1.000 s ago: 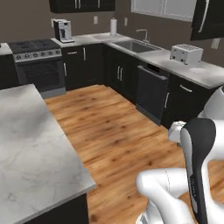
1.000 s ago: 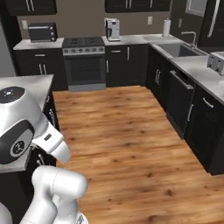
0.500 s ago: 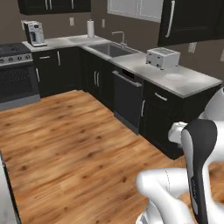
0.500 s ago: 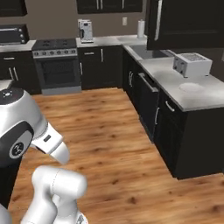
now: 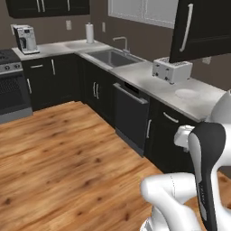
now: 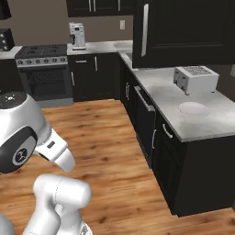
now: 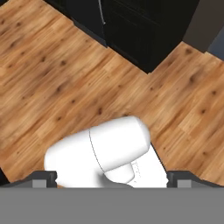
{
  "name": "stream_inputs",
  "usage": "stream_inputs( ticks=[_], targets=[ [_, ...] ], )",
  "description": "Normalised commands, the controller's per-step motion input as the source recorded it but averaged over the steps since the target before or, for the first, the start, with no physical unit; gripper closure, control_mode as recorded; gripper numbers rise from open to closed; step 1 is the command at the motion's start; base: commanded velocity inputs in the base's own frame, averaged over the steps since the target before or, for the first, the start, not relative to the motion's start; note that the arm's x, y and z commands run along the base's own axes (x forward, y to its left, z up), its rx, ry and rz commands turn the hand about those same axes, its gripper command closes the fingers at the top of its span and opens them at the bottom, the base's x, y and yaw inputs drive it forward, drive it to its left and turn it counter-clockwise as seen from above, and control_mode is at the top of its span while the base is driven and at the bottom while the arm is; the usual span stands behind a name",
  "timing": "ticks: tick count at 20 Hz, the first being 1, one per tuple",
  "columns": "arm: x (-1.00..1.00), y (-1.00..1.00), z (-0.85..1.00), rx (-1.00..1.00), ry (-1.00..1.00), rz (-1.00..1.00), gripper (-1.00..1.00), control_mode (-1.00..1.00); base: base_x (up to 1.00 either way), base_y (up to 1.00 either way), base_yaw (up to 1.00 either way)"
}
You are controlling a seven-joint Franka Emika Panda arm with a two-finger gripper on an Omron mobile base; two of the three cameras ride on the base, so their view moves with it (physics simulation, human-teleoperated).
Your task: Move the hot dog bun to the plate on the dining table and place the condiment next to that plate. Then navigate to the fridge and take the sausage and place it on the plate as well.
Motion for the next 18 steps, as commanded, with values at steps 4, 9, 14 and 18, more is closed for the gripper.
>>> stream_inputs(
  ticks=[4,9,14,18],
  targets=[
    [0.00,0.00,0.00,0.00,0.00,0.00,-1.00,1.00,1.00,0.21,-0.05],
    [0.00,0.00,0.00,0.00,0.00,0.00,-1.00,1.00,1.00,0.44,-0.18],
    [0.00,0.00,0.00,0.00,0.00,0.00,-1.00,1.00,0.97,0.39,-0.32],
    [0.00,0.00,0.00,0.00,0.00,0.00,-1.00,1.00,0.72,0.38,-0.42]
  ],
)
